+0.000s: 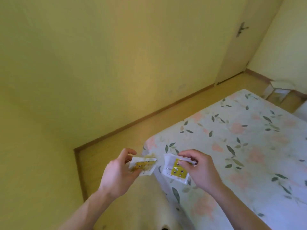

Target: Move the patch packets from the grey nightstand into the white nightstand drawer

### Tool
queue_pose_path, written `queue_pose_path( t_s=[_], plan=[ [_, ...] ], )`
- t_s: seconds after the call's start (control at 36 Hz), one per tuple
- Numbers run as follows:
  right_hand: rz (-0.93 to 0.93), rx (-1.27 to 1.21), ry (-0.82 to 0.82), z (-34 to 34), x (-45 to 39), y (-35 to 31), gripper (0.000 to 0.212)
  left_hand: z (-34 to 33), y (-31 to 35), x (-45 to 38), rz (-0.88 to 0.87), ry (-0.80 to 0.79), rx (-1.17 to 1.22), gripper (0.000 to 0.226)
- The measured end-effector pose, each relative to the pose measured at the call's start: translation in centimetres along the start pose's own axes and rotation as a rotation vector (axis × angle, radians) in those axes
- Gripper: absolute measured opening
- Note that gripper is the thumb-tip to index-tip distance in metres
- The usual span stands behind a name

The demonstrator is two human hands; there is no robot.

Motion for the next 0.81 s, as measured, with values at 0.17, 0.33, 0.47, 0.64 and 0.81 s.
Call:
queue_pose_path(
  t_s=[0.17,0.33,0.47,0.64,0.81],
  plan=[
    [0.024,0.022,-0.111,-6.6,-10.9,-2.8,0.032,3.8,-5.8,-6.9,0.062,0.057,0.074,0.047],
    [0.032,0.049,-0.101,-11.8,-20.6,-4.0,0.023,6.5,-9.8,-16.1,0.064,0.057,0.143,0.043],
    [0.016,0.053,-0.011,-14.3,-27.4,-5.2,0.021,8.4,-12.2,-25.3,0.040,-0.034,0.199,0.031],
    [-0.025,0.053,0.087,-15.5,-34.6,-5.3,0.019,9.3,-13.5,-36.9,0.005,-0.113,0.185,0.019],
    [-0.083,0.066,0.174,-14.3,-41.9,-4.4,0.021,9.0,-11.7,-47.3,-0.097,-0.174,0.164,0.017]
  ],
)
Point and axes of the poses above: each hand's wrist, its own x-axis away from the middle knuckle, its own z-axis out of the back of the hand, y = z × x, the point moved 10 cm from there along -x, towards the middle knuckle, and after that the axes turned 11 degrees about -x, right-handed, at the moved point
